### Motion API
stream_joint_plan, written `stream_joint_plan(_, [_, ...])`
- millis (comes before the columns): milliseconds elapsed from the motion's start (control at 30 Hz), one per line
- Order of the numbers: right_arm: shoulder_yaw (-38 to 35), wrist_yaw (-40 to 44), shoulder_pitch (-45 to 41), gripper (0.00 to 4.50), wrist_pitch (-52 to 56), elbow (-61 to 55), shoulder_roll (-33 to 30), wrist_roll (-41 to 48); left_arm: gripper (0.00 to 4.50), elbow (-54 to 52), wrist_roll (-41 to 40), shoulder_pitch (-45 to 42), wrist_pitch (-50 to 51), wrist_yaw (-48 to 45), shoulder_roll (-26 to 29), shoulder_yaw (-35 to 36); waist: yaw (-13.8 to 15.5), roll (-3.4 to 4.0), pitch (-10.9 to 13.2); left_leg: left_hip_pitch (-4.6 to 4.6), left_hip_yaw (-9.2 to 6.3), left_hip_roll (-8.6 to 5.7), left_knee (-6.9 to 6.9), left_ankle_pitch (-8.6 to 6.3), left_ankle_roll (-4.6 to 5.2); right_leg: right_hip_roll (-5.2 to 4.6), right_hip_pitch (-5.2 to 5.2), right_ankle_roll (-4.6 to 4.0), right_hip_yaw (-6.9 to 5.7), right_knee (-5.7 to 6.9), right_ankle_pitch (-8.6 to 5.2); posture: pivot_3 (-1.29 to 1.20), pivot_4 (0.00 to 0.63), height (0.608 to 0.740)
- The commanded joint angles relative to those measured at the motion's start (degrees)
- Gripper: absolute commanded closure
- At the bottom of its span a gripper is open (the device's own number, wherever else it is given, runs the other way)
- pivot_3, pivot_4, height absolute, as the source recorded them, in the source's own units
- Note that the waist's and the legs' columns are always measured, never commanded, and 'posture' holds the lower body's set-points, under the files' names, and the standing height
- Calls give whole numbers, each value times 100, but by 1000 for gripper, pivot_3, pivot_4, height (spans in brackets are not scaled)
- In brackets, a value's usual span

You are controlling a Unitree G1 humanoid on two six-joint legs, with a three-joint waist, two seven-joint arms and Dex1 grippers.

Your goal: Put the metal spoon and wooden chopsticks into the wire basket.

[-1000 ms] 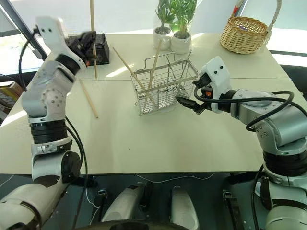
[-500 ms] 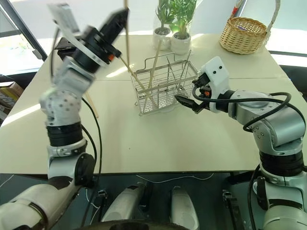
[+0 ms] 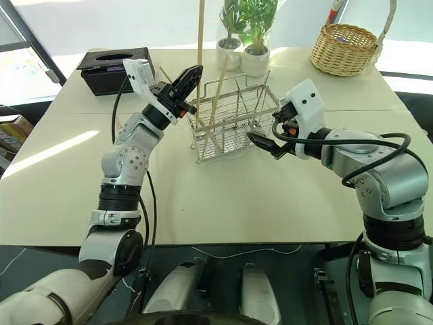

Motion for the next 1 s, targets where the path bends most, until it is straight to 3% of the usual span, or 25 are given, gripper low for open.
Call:
stream_joint_plan(33, [-197, -21, -16, 0, -73, -216, 25, 45, 4441, -143, 20, -113, -104, -98, -9, -92, -1, 0, 0, 0, 0, 0, 1, 0, 0, 0, 1, 0, 0, 0, 0, 0, 150, 740])
stream_joint_plan(133, [-188, -27, -11, 0, -96, -198, 43, 34, 4441, -223, -15, -96, -55, -132, 2, -119, -2, 0, 0, 0, 0, 0, 2, 0, 0, 0, 2, 0, 0, 0, 0, 0, 150, 740])
stream_joint_plan(233, [-192, -29, -10, 0, -108, -189, 64, 33, 3285, -284, -58, -71, 2, -177, 7, -127, -2, 0, 0, 0, 0, 0, 2, 0, 0, 0, 1, 0, 0, 0, 0, 0, 150, 740])
stream_joint_plan(400, [-183, -4, -15, 0, -136, -155, 72, 23, 854, -368, -48, -76, 63, -155, 16, -131, -2, 0, 0, 0, 0, 0, 2, 0, 0, 0, 1, 0, 0, 0, 0, 0, 150, 740])
stream_joint_plan(667, [-182, 82, -70, 0, -166, -87, 29, 19, 854, -604, -423, -317, 316, 124, 13, 205, -3, 0, 0, 0, 0, 0, 2, 0, 0, 0, 1, 0, 0, 0, 0, 0, 150, 740])
stream_joint_plan(800, [-609, 138, -489, 0, 168, -73, 215, 617, 854, -869, -604, -890, 572, 1087, 342, 779, -23, -3, 4, -4, 0, 0, 3, 0, 0, 0, -4, 1, 0, 2, 0, 0, 150, 740])
stream_joint_plan(867, [-819, 135, -652, 0, 393, -100, 312, 984, 854, -993, -303, -891, 768, 1499, 717, 822, -52, 0, 2, -2, 2, 1, 2, 0, 0, 0, -6, 1, 1, 3, 1, 0, 150, 740])
stream_joint_plan(1000, [-891, 76, -750, 0, 608, -136, 326, 1286, 854, -864, 1197, -498, 1639, 2808, 1703, 460, -33, 5, -3, 15, 2, 2, -17, 2, 4, 0, 3, 0, 1, 3, 0, 0, 150, 740])
